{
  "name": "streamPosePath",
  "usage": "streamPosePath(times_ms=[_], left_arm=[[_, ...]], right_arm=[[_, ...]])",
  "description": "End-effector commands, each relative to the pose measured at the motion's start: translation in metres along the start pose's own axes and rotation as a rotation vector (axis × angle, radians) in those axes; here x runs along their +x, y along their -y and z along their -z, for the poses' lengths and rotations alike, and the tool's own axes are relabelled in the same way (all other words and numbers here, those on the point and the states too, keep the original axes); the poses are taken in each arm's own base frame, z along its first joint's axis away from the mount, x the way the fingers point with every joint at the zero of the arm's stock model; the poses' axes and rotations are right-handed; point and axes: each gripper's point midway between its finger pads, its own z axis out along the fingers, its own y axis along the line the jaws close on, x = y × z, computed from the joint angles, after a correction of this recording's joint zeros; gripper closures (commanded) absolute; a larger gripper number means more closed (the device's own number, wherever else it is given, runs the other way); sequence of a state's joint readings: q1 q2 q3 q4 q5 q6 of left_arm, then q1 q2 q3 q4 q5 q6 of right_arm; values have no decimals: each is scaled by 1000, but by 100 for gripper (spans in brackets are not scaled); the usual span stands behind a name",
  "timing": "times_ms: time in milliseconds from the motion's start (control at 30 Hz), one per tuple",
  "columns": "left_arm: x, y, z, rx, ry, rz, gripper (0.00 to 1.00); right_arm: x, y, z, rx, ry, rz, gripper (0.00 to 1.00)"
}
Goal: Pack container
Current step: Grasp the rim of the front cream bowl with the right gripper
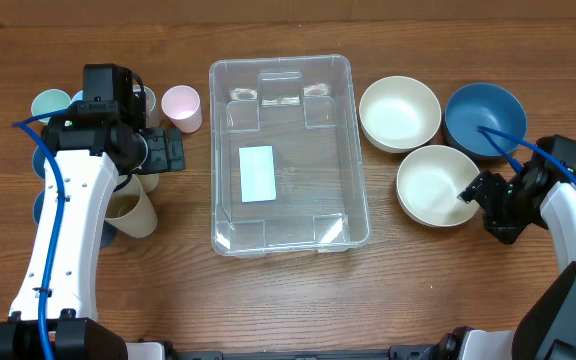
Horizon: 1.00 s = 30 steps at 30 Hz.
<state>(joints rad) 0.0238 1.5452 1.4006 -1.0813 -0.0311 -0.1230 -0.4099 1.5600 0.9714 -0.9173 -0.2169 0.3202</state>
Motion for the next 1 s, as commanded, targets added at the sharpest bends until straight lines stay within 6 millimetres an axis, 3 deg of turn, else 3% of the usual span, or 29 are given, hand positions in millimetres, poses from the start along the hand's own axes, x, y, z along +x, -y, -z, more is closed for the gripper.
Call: streamPosePath(times_ms=[0,300,533,767,867,967], left_arm=[[-7,-1,4,-1,19,-16,0],[-7,-1,4,-1,19,-16,0],[-7,-1,4,-1,19,-16,0],[-7,-1,4,-1,19,-16,0],[-7,-1,4,-1,19,-16,0],[-7,-1,4,-1,19,-16,0]], right_arm=[[-2,-2,0,-4,14,-6,20],[5,-6,-12,11,19,21,38],[4,-1,-18,24,37,2,96],[10,0,-14,30,25,0,96],[11,-3,1,15,56,14,96],[11,-13,39,-30,149,36,96]])
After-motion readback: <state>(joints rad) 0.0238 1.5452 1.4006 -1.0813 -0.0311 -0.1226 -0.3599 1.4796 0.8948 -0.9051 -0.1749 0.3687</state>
